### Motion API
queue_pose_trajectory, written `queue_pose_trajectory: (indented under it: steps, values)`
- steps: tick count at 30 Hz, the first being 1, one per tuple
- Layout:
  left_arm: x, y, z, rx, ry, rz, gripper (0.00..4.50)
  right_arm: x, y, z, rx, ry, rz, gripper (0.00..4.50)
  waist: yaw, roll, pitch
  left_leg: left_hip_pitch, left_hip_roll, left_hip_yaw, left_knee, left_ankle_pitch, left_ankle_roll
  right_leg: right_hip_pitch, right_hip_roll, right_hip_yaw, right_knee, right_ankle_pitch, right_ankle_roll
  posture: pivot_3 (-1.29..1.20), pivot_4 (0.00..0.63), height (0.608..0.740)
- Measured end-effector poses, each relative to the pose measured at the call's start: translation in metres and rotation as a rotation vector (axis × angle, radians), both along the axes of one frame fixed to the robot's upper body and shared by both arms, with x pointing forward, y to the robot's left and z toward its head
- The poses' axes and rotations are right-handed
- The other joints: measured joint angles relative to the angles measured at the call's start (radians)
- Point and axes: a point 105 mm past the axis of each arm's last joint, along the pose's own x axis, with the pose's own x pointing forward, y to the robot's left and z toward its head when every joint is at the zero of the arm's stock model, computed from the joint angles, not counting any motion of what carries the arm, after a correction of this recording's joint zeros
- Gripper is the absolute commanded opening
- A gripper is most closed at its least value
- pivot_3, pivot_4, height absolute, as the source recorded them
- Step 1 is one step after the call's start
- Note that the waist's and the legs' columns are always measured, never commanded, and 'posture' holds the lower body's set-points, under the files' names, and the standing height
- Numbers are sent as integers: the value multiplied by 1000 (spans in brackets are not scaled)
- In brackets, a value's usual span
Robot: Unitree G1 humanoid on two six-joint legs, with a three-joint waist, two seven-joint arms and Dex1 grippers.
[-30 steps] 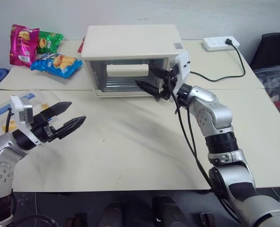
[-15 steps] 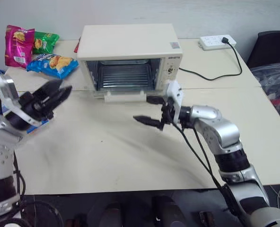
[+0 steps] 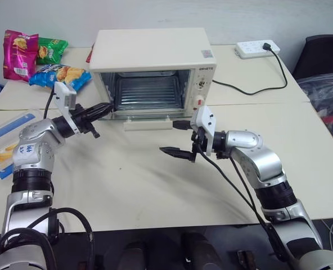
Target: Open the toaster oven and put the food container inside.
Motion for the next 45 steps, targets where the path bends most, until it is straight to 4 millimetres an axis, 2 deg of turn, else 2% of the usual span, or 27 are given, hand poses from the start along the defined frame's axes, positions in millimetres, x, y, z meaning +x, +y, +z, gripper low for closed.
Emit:
queue_pose_trajectory:
  steps: [3,7,10,12,14,17,20,22,26,28,33,37,39,41,43,45]
  values:
    - [-1,-9,-13,49,18,-34,33,-13,-20,-16,4,18,-38,4500,10,0,0,0,-1,-3,0,0,0,2,-1,2,-1,0,0,0,150,740]
    - [-8,-4,-46,126,77,-12,33,-39,-65,-51,-10,80,-130,4500,30,0,0,0,-1,-1,0,-1,1,2,-1,2,-2,0,1,0,150,740]
    - [-13,-4,-62,170,84,9,33,-51,-94,-58,-5,70,-214,4500,31,-1,0,2,-1,0,3,-1,2,4,-1,3,-3,1,2,0,150,740]
    - [-16,-5,-69,196,69,29,33,-55,-109,-54,19,28,-260,4500,31,-1,0,7,-1,1,2,-1,3,8,0,3,-3,1,2,0,150,740]
    - [-20,-9,-76,196,63,29,33,-55,-115,-45,50,-15,-278,4500,29,-1,0,8,-1,1,2,-4,7,8,0,4,-2,1,2,0,150,740]
    - [-29,-13,-79,187,28,28,33,-53,-108,-27,126,-66,-255,4500,26,-1,0,8,0,1,1,-3,6,7,0,5,-2,1,2,0,150,740]
    - [-46,-10,-83,88,27,56,608,-48,-96,-7,231,-116,-226,4500,26,0,0,7,1,1,1,-2,4,6,0,7,-2,1,2,0,150,740]
    - [-58,8,-82,-16,25,161,1235,-47,-87,4,292,-157,-202,4500,26,0,0,6,1,0,1,-3,4,6,0,9,-3,1,2,0,150,740]
    - [-87,66,-61,-137,-20,453,2458,-48,-73,11,338,-218,-157,4500,29,-1,0,6,1,-1,1,-4,6,6,-1,8,-4,1,2,0,150,740]
    - [-113,100,-55,-194,-25,617,3012,-50,-67,10,352,-228,-138,4500,29,-1,0,6,1,-1,0,-6,8,7,-2,8,-5,1,2,0,150,740]
    - [-190,176,-65,-307,5,1022,4486,-54,-57,4,358,-245,-89,4500,27,-2,-1,7,1,-2,0,-6,9,8,-2,7,-6,1,2,0,150,740]
    - [-233,223,-69,-394,11,1273,4486,-55,-51,7,358,-274,-60,4500,35,-2,-1,8,-1,-8,0,-6,9,13,-4,2,-7,1,1,0,150,740]
    - [-240,238,-79,-421,76,1358,4486,-56,-49,8,353,-292,-45,4500,37,-3,-1,10,-1,-12,0,-6,9,17,-5,-1,-9,1,0,0,150,740]
    - [-236,247,-81,-425,142,1394,4486,-59,-45,7,337,-304,-16,4500,39,-5,-2,10,-1,-14,0,-6,9,18,-5,-3,-10,1,0,0,150,740]
    - [-217,251,-66,-442,156,1359,4486,-63,-42,4,309,-314,21,4500,44,-7,-4,10,-1,-15,0,-6,9,19,-6,-5,-10,1,-1,0,150,740]
    - [-191,253,-41,-441,184,1291,4486,-64,-40,5,304,-323,35,4500,47,-9,-5,10,-1,-16,0,-6,8,19,-6,-7,-10,1,-2,0,150,740]
